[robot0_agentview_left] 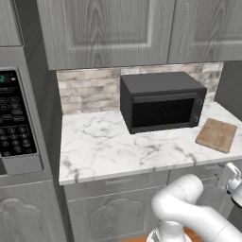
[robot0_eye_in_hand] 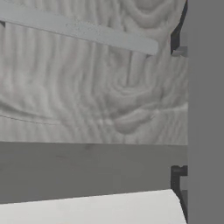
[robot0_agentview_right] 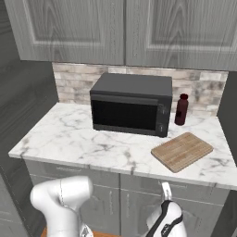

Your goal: Open the drawer on the right and place the cutting tools on the cutting board.

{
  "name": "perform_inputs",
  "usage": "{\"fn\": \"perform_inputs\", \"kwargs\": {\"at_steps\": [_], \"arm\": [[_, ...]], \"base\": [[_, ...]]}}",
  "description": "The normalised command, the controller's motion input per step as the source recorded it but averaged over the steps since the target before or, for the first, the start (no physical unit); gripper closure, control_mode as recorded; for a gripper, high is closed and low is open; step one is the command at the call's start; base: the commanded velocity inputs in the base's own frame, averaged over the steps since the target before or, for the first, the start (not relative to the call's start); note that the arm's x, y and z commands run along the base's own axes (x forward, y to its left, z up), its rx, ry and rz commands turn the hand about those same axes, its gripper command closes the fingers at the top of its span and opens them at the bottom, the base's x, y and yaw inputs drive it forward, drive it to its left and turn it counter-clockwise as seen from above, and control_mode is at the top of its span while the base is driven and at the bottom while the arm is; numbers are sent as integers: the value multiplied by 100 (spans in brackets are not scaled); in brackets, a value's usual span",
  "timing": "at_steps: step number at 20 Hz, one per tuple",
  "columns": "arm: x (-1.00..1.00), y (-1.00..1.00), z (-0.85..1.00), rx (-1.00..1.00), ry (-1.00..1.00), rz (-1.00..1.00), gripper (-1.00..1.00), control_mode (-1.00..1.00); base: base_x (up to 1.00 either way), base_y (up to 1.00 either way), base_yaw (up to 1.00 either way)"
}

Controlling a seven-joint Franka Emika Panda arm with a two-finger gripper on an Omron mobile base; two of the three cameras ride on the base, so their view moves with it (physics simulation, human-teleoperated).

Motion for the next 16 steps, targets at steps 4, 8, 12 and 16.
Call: {"fn": "perform_inputs", "kwargs": {"at_steps": [4, 8, 12, 16], "arm": [[11, -7, -29, -1, 0, 0, -100, -100], [11, -17, -26, 0, 0, 0, -100, -100], [13, -19, -28, 0, 0, 0, -100, -100], [16, -30, -24, 0, 0, 0, -100, -100]], "base": [[0, 0, 0], [0, 0, 0], [0, 0, 0], [0, 0, 0]]}}
